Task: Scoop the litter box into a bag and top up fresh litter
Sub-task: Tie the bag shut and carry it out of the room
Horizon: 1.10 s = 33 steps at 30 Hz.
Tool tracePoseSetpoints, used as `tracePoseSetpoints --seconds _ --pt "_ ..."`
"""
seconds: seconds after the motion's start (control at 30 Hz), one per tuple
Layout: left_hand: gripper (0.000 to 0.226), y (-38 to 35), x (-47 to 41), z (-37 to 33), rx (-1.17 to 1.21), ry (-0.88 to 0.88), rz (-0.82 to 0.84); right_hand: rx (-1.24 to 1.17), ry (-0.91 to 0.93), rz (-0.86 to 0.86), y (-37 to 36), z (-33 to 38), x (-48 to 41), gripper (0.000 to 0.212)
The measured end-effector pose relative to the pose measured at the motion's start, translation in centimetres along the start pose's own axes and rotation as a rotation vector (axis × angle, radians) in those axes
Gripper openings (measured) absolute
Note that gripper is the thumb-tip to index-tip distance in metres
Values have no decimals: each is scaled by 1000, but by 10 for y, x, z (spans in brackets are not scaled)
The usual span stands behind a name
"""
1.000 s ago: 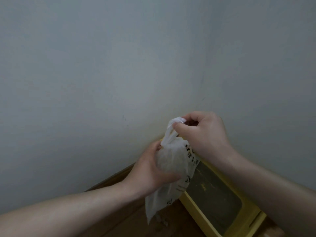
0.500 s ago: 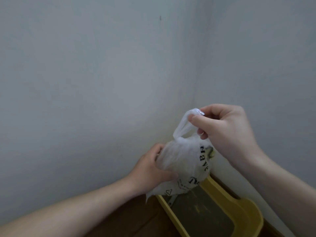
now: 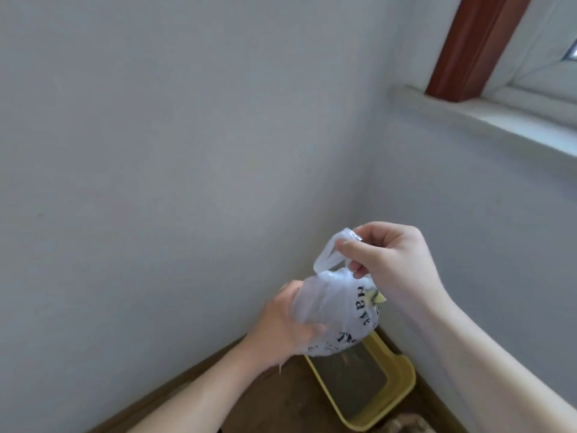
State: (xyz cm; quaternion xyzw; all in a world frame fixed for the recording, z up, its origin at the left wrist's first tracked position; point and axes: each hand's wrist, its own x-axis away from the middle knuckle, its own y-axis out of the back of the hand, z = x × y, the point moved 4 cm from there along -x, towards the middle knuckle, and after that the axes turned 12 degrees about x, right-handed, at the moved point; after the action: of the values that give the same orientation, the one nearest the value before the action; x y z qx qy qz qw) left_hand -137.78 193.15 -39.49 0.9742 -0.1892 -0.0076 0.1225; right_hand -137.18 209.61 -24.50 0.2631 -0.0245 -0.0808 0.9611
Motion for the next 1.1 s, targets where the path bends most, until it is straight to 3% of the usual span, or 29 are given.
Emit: tracePoseSetpoints --seconds 0.27,0.5,0.7,1.1 --pt "57 53 91 -144 -227 118 -153 60 18 238 56 145 58 13" --pt "52 73 196 -236 -113 220 -459 95 172 473 75 240 117 15" --pt "46 92 290 -270 152 258 -794 38 271 679 56 305 170 8" --pt "49 154 486 -274 230 290 -1224 -50 435 987 -64 410 313 8"
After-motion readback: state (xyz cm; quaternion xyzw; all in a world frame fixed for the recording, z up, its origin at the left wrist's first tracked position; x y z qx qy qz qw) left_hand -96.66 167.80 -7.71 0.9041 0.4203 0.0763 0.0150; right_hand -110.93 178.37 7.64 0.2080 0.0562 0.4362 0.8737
